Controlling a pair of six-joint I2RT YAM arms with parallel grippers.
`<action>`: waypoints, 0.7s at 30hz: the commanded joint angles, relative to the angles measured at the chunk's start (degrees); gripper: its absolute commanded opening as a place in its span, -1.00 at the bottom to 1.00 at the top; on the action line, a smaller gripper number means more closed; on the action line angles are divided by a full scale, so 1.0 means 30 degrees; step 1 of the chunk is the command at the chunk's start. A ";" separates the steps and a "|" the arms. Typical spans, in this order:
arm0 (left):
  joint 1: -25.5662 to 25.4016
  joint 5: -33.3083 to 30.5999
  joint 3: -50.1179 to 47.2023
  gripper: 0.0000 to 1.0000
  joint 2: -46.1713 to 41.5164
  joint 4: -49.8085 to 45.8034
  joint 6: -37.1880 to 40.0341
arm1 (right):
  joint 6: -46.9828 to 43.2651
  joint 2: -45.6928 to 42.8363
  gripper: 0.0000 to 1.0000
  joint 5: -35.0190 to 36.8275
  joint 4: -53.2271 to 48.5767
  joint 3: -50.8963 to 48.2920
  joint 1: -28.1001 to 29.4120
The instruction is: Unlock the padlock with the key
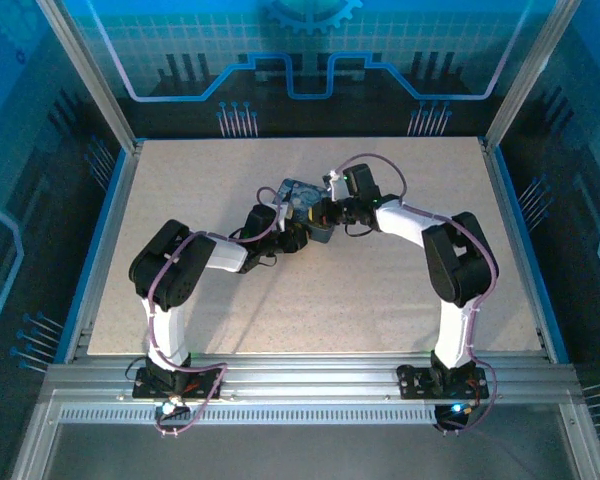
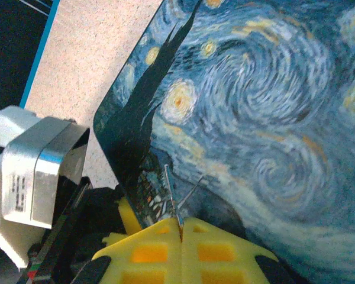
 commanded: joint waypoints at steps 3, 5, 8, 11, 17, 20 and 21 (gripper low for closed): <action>-0.0240 0.1004 -0.0503 -0.53 -0.1141 0.0872 -0.1146 | -0.1119 -0.2421 -0.99 0.0316 0.0346 -0.1237 0.0231; -0.0232 0.1220 -0.0732 -0.53 -0.1433 0.0830 -0.1572 | -0.1584 -0.3216 -1.00 0.0342 0.0541 -0.1939 0.0258; -0.0278 0.1628 -0.1017 -0.54 -0.1916 0.0798 -0.2197 | -0.2486 -0.4431 -1.00 0.0435 0.0653 -0.3271 0.0302; -0.0312 0.2199 -0.1108 -0.55 -0.2430 0.0460 -0.2666 | -0.3550 -0.5531 -1.00 0.0722 0.0603 -0.4716 0.0489; -0.0453 0.2678 -0.1031 -0.55 -0.3547 -0.1103 -0.3114 | -0.4829 -0.7160 -1.00 0.0943 0.1666 -0.8035 0.1075; -0.0501 0.2817 -0.1131 -0.56 -0.3979 -0.1418 -0.3406 | -0.5143 -0.7491 -1.00 0.0900 0.2339 -0.9294 0.1301; -0.0530 0.2868 -0.1168 -0.57 -0.4081 -0.1467 -0.3543 | -0.5329 -0.7495 -1.00 0.0862 0.2492 -0.9573 0.1373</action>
